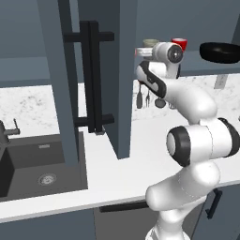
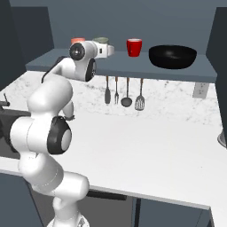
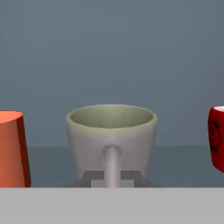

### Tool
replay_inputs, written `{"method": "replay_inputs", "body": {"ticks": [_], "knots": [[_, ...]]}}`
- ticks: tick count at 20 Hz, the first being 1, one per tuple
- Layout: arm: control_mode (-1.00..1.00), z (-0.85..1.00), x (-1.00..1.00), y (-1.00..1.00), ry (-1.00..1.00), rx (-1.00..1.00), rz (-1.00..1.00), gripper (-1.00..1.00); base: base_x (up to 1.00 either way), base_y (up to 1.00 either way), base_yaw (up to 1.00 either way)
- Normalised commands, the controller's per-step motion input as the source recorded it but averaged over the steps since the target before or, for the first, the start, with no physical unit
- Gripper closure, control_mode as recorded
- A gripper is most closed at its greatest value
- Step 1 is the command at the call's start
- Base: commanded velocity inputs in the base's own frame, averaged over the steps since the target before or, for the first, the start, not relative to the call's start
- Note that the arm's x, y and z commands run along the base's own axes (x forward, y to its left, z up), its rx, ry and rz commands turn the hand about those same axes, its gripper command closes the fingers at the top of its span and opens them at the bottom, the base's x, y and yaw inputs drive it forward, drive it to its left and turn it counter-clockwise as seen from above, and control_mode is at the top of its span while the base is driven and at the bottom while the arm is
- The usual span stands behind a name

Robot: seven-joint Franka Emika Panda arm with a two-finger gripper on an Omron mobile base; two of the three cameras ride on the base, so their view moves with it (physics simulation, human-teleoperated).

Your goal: Gather all objects into one cabinet and sort the glasses and bowls to opposite sides.

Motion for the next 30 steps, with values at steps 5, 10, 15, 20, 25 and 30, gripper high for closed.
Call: {"method": "replay_inputs", "body": {"ticks": [5,10,15,20,25,30], "knots": [[-1.0,-0.04,0.74,-0.24,0.0,-0.04,0.0,-1.0,0.0,0.0,0.0],[-1.0,0.0,0.27,-0.39,0.0,-0.03,0.0,-1.0,0.0,0.0,0.0],[-1.0,0.0,0.08,-0.44,0.0,0.0,0.0,-1.0,0.0,0.0,0.0],[-1.0,0.28,-0.05,-0.6,0.0,0.0,0.0,-1.0,0.0,0.0,0.0],[-1.0,0.95,-0.7,-0.43,0.25,-0.13,0.0,-1.0,0.0,0.0,0.0],[-1.0,0.83,-1.0,-0.73,0.08,-0.18,0.0,-1.0,0.0,0.0,0.0]]}}
